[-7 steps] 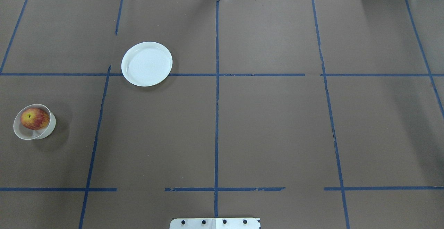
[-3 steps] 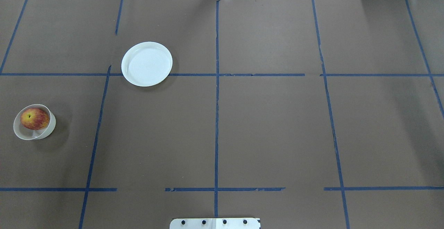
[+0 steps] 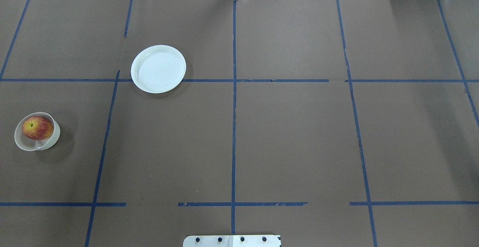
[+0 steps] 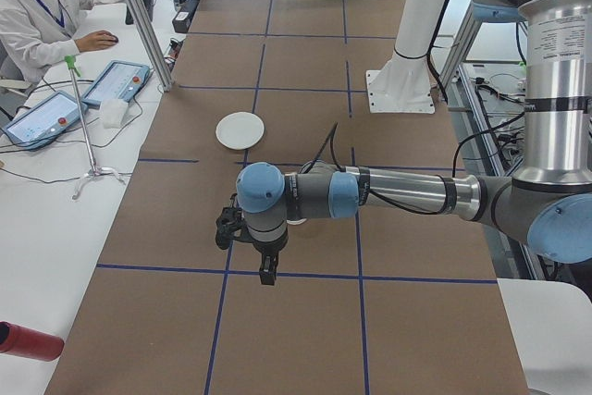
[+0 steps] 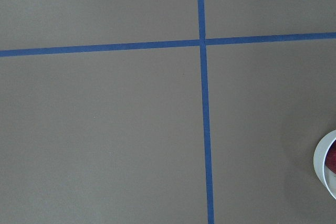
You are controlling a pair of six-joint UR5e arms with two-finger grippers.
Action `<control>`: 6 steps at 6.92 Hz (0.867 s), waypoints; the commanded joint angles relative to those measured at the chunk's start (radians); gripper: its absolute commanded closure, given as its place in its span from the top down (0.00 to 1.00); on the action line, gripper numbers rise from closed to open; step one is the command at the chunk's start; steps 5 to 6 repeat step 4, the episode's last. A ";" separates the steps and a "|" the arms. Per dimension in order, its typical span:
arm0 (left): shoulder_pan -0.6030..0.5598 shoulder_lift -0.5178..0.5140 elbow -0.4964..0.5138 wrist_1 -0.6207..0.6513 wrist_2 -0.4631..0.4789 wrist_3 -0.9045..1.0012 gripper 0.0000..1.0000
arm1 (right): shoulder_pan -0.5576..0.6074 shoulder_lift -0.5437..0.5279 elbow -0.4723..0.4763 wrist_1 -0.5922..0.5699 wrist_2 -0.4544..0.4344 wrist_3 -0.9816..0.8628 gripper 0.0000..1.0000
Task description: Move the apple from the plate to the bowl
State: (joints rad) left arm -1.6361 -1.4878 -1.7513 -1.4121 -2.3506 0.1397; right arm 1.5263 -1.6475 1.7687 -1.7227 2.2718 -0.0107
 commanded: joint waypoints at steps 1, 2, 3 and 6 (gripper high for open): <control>0.002 -0.015 -0.016 0.016 -0.001 0.000 1.00 | 0.000 0.000 0.000 0.000 0.000 0.000 1.00; -0.001 -0.015 -0.022 0.016 -0.001 0.000 1.00 | 0.000 0.000 0.000 0.000 0.000 -0.002 1.00; -0.001 -0.014 -0.019 0.018 0.002 0.000 1.00 | 0.000 0.000 0.000 0.000 0.000 0.000 1.00; -0.001 -0.006 -0.022 0.028 0.002 0.000 1.00 | 0.000 0.000 0.001 0.000 0.000 0.000 1.00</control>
